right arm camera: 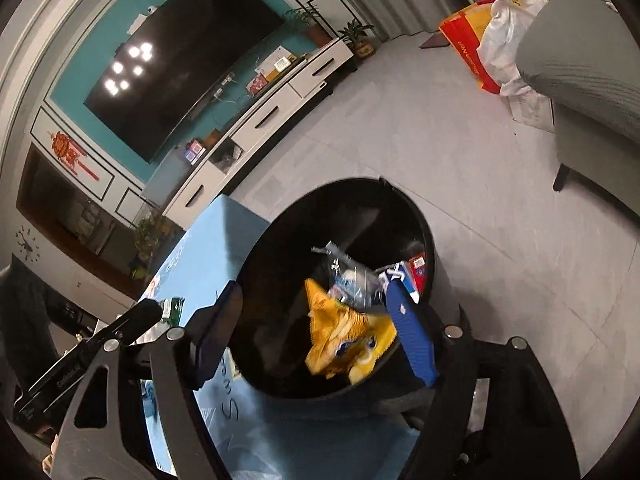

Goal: Collect trash
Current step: 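Carry the snack bag and red box over the bin and release both, then move both open grippers back toward the remaining trash on the table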

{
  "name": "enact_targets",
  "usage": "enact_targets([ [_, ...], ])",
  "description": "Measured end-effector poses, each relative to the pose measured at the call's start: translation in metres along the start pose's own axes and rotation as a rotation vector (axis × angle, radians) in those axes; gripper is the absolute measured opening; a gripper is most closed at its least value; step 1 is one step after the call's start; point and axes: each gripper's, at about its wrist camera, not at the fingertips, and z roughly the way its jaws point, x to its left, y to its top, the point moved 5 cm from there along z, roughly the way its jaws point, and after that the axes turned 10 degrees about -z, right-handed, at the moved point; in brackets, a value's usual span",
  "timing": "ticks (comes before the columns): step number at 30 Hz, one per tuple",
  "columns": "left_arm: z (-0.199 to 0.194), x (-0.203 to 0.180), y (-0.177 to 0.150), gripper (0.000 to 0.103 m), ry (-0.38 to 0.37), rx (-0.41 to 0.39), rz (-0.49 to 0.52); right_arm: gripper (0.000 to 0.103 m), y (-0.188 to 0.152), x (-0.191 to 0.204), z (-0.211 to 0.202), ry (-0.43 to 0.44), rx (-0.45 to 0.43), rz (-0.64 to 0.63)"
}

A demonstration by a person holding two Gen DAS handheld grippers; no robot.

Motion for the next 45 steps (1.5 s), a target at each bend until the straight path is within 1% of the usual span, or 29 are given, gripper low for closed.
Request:
enact_targets([
  [2, -0.012, 0.009, -0.011, 0.089, 0.012, -0.007, -0.015, 0.074, -0.003, 0.003, -0.002, -0.001, 0.009, -0.01],
  [7, -0.046, 0.026, -0.036, 0.091, 0.05, -0.033, -0.011, 0.075, -0.015, 0.025, -0.007, -0.003, 0.049, -0.091],
  [11, -0.082, 0.051, -0.054, 0.093, 0.06, -0.058, -0.048, 0.075, -0.027, 0.049, -0.009, 0.005, 0.082, -0.168],
  [15, -0.129, 0.091, -0.068, 0.095, 0.082, -0.125, -0.132, 0.075, -0.037, 0.08, -0.008, 0.025, 0.113, -0.256],
  [19, -0.175, 0.142, -0.081, 0.096, 0.142, -0.195, -0.243, 0.075, -0.052, 0.116, -0.004, 0.051, 0.146, -0.347],
  [22, -0.198, 0.186, -0.094, 0.099, 0.23, -0.211, -0.342, 0.075, -0.064, 0.136, 0.002, 0.051, 0.176, -0.412],
  [24, -0.207, 0.219, -0.109, 0.099, 0.293, -0.195, -0.428, 0.076, -0.071, 0.147, 0.007, 0.049, 0.195, -0.444],
  [27, -0.217, 0.258, -0.129, 0.099, 0.317, -0.181, -0.548, 0.076, -0.084, 0.167, 0.016, 0.043, 0.224, -0.504],
  [29, -0.22, 0.274, -0.138, 0.099, 0.313, -0.177, -0.596, 0.076, -0.088, 0.179, 0.021, 0.03, 0.228, -0.541],
  [31, -0.219, 0.285, -0.142, 0.099, 0.287, -0.175, -0.645, 0.076, -0.091, 0.191, 0.026, 0.014, 0.223, -0.589],
  [33, -0.217, 0.292, -0.143, 0.099, 0.261, -0.173, -0.67, 0.076, -0.093, 0.201, 0.033, -0.003, 0.217, -0.628],
  [38, -0.203, 0.294, -0.127, 0.099, 0.209, -0.165, -0.694, 0.076, -0.094, 0.215, 0.049, -0.029, 0.195, -0.708],
  [41, -0.193, 0.291, -0.108, 0.099, 0.198, -0.17, -0.693, 0.076, -0.092, 0.221, 0.06, -0.045, 0.176, -0.758],
  [45, -0.172, 0.283, -0.075, 0.099, 0.182, -0.172, -0.659, 0.076, -0.087, 0.223, 0.083, -0.083, 0.177, -0.809],
])
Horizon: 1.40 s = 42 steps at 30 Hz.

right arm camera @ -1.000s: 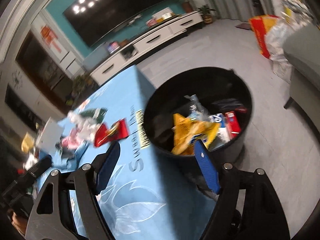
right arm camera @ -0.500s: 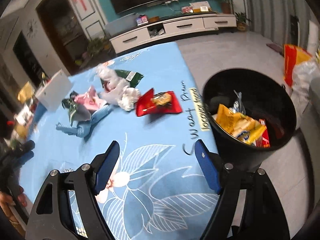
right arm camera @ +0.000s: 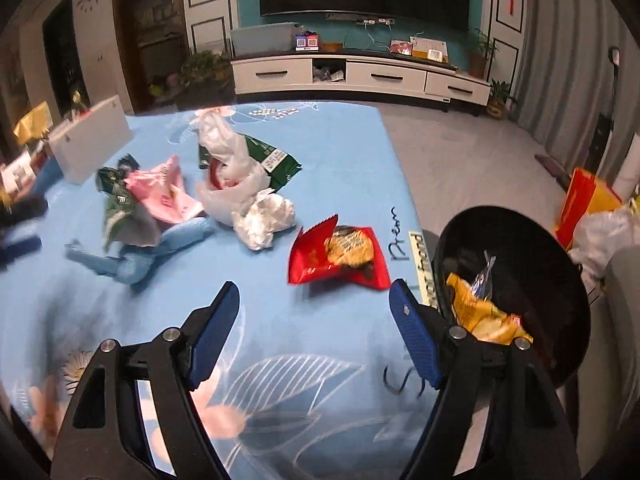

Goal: Collect trash
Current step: 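Move both open grippers back toward the remaining trash on the table, then grasp the red chip bag with the right gripper while the left gripper grasps the green snack bag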

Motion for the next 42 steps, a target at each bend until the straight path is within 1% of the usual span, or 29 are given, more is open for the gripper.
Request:
enact_targets([
  [4, 0.027, -0.022, 0.012, 0.099, -0.012, 0.038, 0.003, 0.076, 0.009, -0.001, 0.018, -0.01, 0.003, -0.031],
  [6, 0.04, -0.029, 0.016, 0.099, -0.011, 0.057, -0.004, 0.067, 0.013, 0.002, 0.029, -0.018, 0.006, -0.068],
  [7, 0.05, -0.033, 0.018, 0.099, 0.008, 0.069, -0.003, 0.065, 0.013, 0.003, 0.033, -0.02, 0.008, -0.082],
  [10, 0.07, -0.042, 0.019, 0.099, 0.048, 0.095, 0.008, 0.054, 0.015, 0.005, 0.045, -0.039, 0.019, -0.12],
  [12, 0.082, -0.045, 0.016, 0.099, 0.088, 0.104, 0.028, 0.037, 0.014, 0.005, 0.052, -0.05, 0.031, -0.144],
  [13, 0.086, -0.044, 0.013, 0.099, 0.102, 0.109, 0.035, 0.033, 0.013, 0.004, 0.054, -0.048, 0.034, -0.147],
  [14, 0.088, -0.043, 0.012, 0.097, 0.115, 0.111, 0.037, 0.025, 0.012, 0.003, 0.055, -0.043, 0.036, -0.146],
  [15, 0.09, -0.041, 0.009, 0.091, 0.127, 0.112, 0.042, 0.019, 0.012, 0.002, 0.056, -0.041, 0.037, -0.143],
  [16, 0.091, -0.041, 0.007, 0.087, 0.132, 0.114, 0.051, 0.016, 0.011, 0.001, 0.056, -0.038, 0.036, -0.137],
  [17, 0.091, -0.04, 0.005, 0.081, 0.142, 0.114, 0.062, 0.013, 0.01, -0.001, 0.056, -0.032, 0.031, -0.127],
  [19, 0.088, -0.034, 0.001, 0.075, 0.146, 0.112, 0.066, 0.012, 0.009, -0.004, 0.054, -0.022, 0.028, -0.107],
  [21, 0.084, -0.026, 0.0, 0.055, 0.148, 0.107, 0.064, 0.01, 0.009, -0.007, 0.049, -0.001, 0.017, -0.081],
  [23, 0.078, -0.019, -0.001, 0.047, 0.135, 0.11, 0.053, 0.01, 0.009, -0.01, 0.045, 0.015, 0.009, -0.058],
  [25, 0.074, -0.013, -0.001, 0.034, 0.121, 0.111, 0.057, 0.01, 0.009, -0.013, 0.04, 0.021, 0.001, -0.038],
  [26, 0.072, -0.011, -0.001, 0.021, 0.105, 0.108, 0.05, 0.01, 0.008, -0.014, 0.038, 0.028, -0.002, -0.026],
  [27, 0.07, -0.009, -0.001, 0.014, 0.093, 0.107, 0.046, 0.01, 0.008, -0.016, 0.036, 0.039, -0.005, -0.007],
  [29, 0.066, -0.006, 0.0, 0.007, 0.062, 0.103, 0.029, 0.01, 0.008, -0.019, 0.032, 0.049, -0.011, 0.017],
  [30, 0.065, -0.003, 0.0, 0.005, 0.042, 0.105, 0.018, 0.01, 0.007, -0.02, 0.029, 0.054, -0.015, 0.027],
  [33, 0.064, 0.005, -0.002, 0.005, 0.026, 0.126, -0.026, 0.01, 0.007, -0.019, 0.02, 0.047, -0.023, 0.03],
  [34, 0.064, 0.008, -0.001, 0.015, 0.028, 0.128, -0.055, 0.01, 0.007, -0.019, 0.018, 0.046, -0.027, 0.028],
  [35, 0.063, 0.011, -0.001, 0.046, 0.021, 0.13, -0.085, 0.01, 0.007, -0.019, 0.015, 0.044, -0.032, 0.028],
  [36, 0.063, 0.014, 0.0, 0.072, 0.0, 0.138, -0.118, 0.01, 0.006, -0.019, 0.012, 0.043, -0.037, 0.031],
  [40, 0.059, 0.008, 0.004, 0.071, -0.018, 0.119, -0.129, 0.01, 0.004, -0.022, 0.006, 0.05, -0.052, 0.044],
  [42, 0.062, 0.0, 0.006, 0.071, -0.011, 0.118, -0.119, 0.01, 0.005, -0.025, 0.006, 0.056, -0.055, 0.048],
])
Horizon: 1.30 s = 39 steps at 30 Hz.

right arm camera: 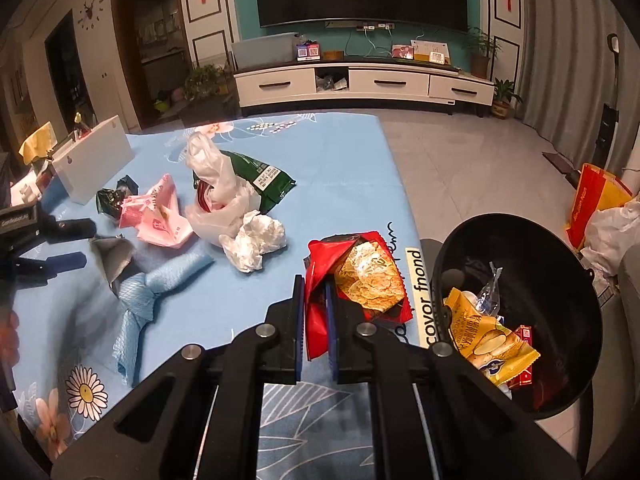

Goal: Collect trash
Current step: 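Grasp the red chip bag with the right gripper while the left gripper grasps the green snack bag, then carry the red chip bag and green snack bag over the bin and release both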

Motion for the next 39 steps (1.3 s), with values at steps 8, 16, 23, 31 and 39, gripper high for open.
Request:
enact_targets([
  [8, 0.032, 0.005, -0.008, 0.045, 0.068, 0.065, -0.061, 0.01, -0.003, -0.001, -0.001, 0.02, -0.004, 0.012],
  [16, 0.006, 0.011, -0.015, 0.028, 0.064, 0.006, 0.007, 0.01, -0.004, 0.001, -0.008, 0.045, -0.025, 0.031],
  [23, -0.039, -0.007, -0.029, 0.028, 0.034, -0.07, 0.139, 0.01, -0.008, -0.006, -0.032, 0.079, -0.074, 0.074],
  [31, -0.049, -0.077, -0.059, 0.028, -0.063, -0.046, 0.314, 0.01, -0.02, -0.036, -0.062, 0.043, -0.11, 0.14],
  [39, -0.009, -0.166, -0.107, 0.028, -0.14, 0.028, 0.515, 0.01, -0.042, -0.092, -0.083, -0.026, -0.149, 0.263],
])
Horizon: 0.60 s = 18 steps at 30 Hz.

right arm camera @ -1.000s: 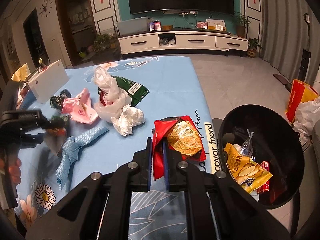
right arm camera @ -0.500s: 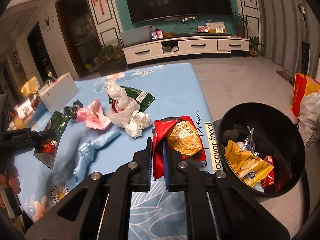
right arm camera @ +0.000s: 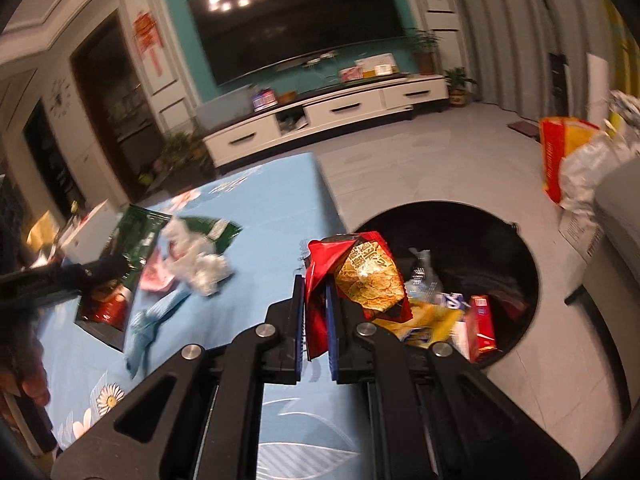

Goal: Collect trash
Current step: 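Carry the red chip bag and green snack bag over the bin and release both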

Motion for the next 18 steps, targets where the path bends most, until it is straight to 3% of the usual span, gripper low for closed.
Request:
enact_targets([
  [4, 0.034, -0.041, -0.003, 0.029, -0.021, 0.04, 0.1, 0.01, -0.005, -0.034, -0.006, -0.032, -0.007, 0.081],
  [13, 0.1, -0.105, -0.007, 0.03, -0.052, 0.099, 0.216, 0.011, -0.011, -0.087, -0.002, -0.023, -0.004, 0.237],
  [14, 0.106, -0.11, -0.008, 0.034, -0.05, 0.103, 0.22, 0.011, -0.011, -0.091, 0.0, -0.018, -0.007, 0.253],
  [16, 0.118, -0.117, -0.007, 0.053, -0.062, 0.118, 0.213, 0.014, -0.011, -0.102, 0.007, -0.002, -0.006, 0.291],
  [17, 0.122, -0.12, -0.007, 0.067, -0.062, 0.122, 0.211, 0.02, -0.012, -0.106, 0.01, -0.005, -0.002, 0.309],
  [18, 0.126, -0.122, -0.007, 0.067, -0.057, 0.119, 0.215, 0.03, -0.012, -0.109, 0.012, -0.011, 0.002, 0.318],
])
